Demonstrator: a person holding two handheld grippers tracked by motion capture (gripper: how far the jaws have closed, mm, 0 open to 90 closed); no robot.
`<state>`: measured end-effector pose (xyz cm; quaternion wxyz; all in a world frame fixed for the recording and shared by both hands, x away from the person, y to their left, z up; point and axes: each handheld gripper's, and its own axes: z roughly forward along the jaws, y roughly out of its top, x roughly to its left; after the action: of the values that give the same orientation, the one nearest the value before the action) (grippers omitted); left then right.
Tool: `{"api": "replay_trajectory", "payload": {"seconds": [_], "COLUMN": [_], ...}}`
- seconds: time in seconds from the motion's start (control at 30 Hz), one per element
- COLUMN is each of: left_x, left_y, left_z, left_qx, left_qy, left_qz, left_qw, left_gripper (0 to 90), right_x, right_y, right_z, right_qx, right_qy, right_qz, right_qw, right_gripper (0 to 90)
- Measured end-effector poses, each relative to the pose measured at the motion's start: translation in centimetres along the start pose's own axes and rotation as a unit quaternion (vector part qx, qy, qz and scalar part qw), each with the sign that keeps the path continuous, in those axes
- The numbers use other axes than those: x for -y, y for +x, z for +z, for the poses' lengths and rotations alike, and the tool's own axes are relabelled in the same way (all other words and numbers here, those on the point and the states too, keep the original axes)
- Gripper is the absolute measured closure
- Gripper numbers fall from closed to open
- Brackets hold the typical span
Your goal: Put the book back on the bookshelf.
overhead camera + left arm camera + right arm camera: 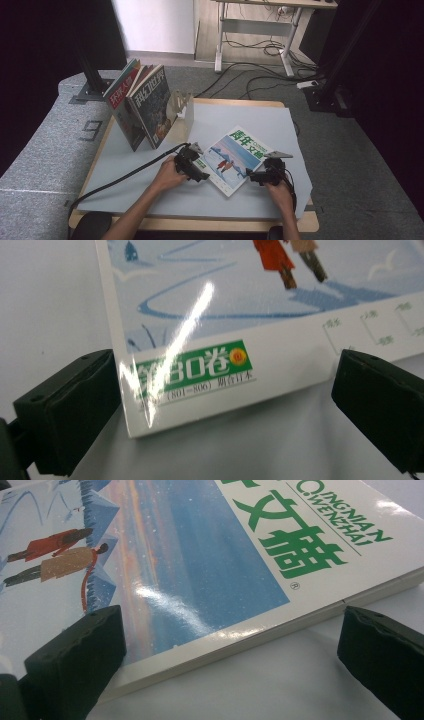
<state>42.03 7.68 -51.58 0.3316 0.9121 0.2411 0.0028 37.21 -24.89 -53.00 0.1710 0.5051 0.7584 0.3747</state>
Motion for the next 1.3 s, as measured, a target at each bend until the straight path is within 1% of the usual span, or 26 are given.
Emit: {"api": "replay_trajectory", "payload": {"seconds": [0.1,0.13,0.2,0.23,0.27,0.3,0.37,0.43,0.5,0.57,0.6,0.7,0.8,0.93,1.07,1.13,1.2,1.3], "left_x": [-0.7,-0.8,-1.0,-1.0,-1.0,-1.0,-0.9,-0.7,-0.7,-0.7,-0.7,-0.7,-0.7,-0.6,-0.4,-0.3,-0.2,0.0], "left_y": [0.4,0.6,1.2,1.4,1.5,1.6,1.8,1.8,1.6,1.4,1.3,1.0,0.7,0.3,-0.4,-0.9,-1.5,-2.2], "left_z": [-0.3,-0.4,-0.5,-0.4,-0.3,-0.2,0.2,0.6,0.7,0.6,0.6,0.6,0.4,0.4,0.5,0.4,0.5,0.5], "left_qx": [0.014,0.021,0.039,0.040,0.035,0.029,0.027,0.020,0.013,0.015,0.021,0.010,0.006,0.006,0.009,0.010,0.010,0.017], "left_qy": [-0.010,-0.021,-0.034,-0.034,-0.034,-0.032,-0.027,-0.019,-0.019,-0.019,-0.019,-0.012,-0.002,0.003,0.008,0.011,0.016,0.016], "left_qz": [-0.001,-0.006,-0.027,-0.031,-0.036,-0.037,-0.040,-0.039,-0.035,-0.035,-0.037,-0.034,-0.034,-0.029,-0.020,-0.016,-0.005,-0.001], "left_qw": [0.9999,0.9996,0.9983,0.9981,0.9982,0.9984,0.9985,0.9989,0.9991,0.9991,0.9989,0.9993,0.9994,0.9996,0.9997,0.9998,0.9998,0.9997], "left_gripper": [0.0,0.0,1.0,2.3,3.1,3.5,3.5,3.7,3.6,4.2,5.3,6.1,5.6,4.0,2.8,2.4,2.3,2.2], "right_x": [-0.1,-0.1,-0.1,-0.1,-0.1,-0.2,-0.2,-0.2,-0.2,-0.2,-0.1,-0.2,-0.2,-0.1,-0.1,-0.1,-0.2,-0.3], "right_y": [-0.1,-0.1,-0.3,-0.3,-0.3,-0.3,-0.3,-0.3,-0.3,-0.3,-0.3,-0.3,-0.3,-0.5,-0.7,-0.9,-1.0,-1.2], "right_z": [0.1,0.2,0.3,0.4,0.4,0.4,0.4,0.4,0.4,0.4,0.5,0.5,0.5,0.4,0.3,0.3,0.3,0.4], "right_qx": [-0.003,-0.005,-0.008,-0.010,-0.009,-0.008,-0.007,-0.007,-0.006,-0.006,-0.006,-0.005,-0.005,-0.007,-0.002,0.001,0.002,0.005], "right_qy": [0.001,0.001,0.001,0.001,0.001,0.001,0.001,0.000,0.000,0.000,0.000,0.000,0.002,0.004,0.004,0.003,0.003,0.004], "right_qz": [0.004,0.005,0.012,0.016,0.018,0.017,0.017,0.018,0.018,0.020,0.020,0.022,0.025,0.030,0.032,0.034,0.034,0.037], "right_qw": [1.0000,1.0000,0.9999,0.9998,0.9998,0.9998,0.9998,0.9998,0.9998,0.9998,0.9998,0.9997,0.9997,0.9995,0.9995,0.9994,0.9994,0.9993], "right_gripper": [0.0,0.0,0.0,0.0,0.0,0.0,0.0,0.0,0.0,0.0,0.0,0.0,0.0,0.0,0.0,0.0,0.0,0.0]}}
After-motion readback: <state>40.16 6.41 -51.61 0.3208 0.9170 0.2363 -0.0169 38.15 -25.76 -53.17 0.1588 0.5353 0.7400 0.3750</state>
